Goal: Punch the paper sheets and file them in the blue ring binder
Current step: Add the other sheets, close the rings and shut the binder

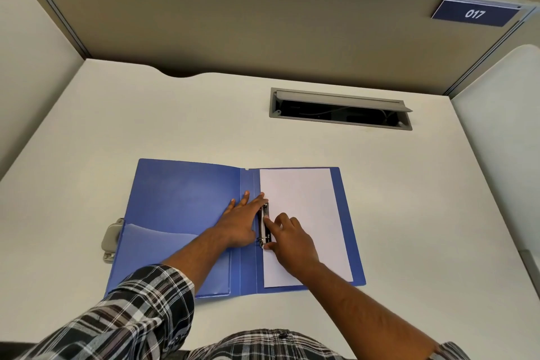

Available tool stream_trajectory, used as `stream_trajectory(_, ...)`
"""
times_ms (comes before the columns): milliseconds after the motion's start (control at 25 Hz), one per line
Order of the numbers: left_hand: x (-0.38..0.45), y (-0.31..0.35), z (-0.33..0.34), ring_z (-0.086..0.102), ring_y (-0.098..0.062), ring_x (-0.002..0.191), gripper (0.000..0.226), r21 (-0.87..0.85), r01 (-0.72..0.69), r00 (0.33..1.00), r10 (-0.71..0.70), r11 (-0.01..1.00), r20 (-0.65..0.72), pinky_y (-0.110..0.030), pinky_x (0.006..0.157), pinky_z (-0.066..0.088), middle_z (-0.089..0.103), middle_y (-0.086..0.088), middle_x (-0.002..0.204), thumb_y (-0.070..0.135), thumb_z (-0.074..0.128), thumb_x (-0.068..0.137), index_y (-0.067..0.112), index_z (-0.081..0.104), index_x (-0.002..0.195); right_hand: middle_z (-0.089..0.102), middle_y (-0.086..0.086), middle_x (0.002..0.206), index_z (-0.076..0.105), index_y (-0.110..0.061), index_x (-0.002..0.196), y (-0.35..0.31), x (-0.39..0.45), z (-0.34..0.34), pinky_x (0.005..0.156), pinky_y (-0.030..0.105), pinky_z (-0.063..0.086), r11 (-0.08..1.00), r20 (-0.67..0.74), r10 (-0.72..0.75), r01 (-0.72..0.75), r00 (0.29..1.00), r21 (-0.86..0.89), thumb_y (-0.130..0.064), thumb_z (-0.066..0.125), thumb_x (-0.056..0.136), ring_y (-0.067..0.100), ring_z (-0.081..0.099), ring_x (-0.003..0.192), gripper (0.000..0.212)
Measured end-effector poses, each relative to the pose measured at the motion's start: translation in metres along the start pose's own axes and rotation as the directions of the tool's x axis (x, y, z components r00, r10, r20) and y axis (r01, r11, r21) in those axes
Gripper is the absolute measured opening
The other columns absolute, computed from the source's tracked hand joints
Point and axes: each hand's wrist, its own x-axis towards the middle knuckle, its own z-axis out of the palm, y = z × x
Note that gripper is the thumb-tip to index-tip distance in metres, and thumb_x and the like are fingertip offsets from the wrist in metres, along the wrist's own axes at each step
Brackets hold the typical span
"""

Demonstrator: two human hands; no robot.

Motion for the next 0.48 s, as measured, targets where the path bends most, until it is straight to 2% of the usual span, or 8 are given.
stream_trajectory(480, 0.0016, -0.0016, 0.0048, -0.004, -0.02, 0.153, 0.106, 0.002, 0.029, 1.0, -0.029, 1.0, -0.007, -0.039, 0.12, -0.006, -0.001, -0.005, 0.167, 0.004, 0.066, 0.08, 0.036, 0.0, 0.156, 0.055, 0.003, 0.134, 0.04, -0.028, 0.154, 0.0012, 0.0002, -0.0021, 0.075, 0.032, 0.055, 1.0, -0.007, -0.005, 0.005, 1.0, -0.003, -0.029, 0.069, 0.096, 0.023, 0.057, 0.109, 0.065)
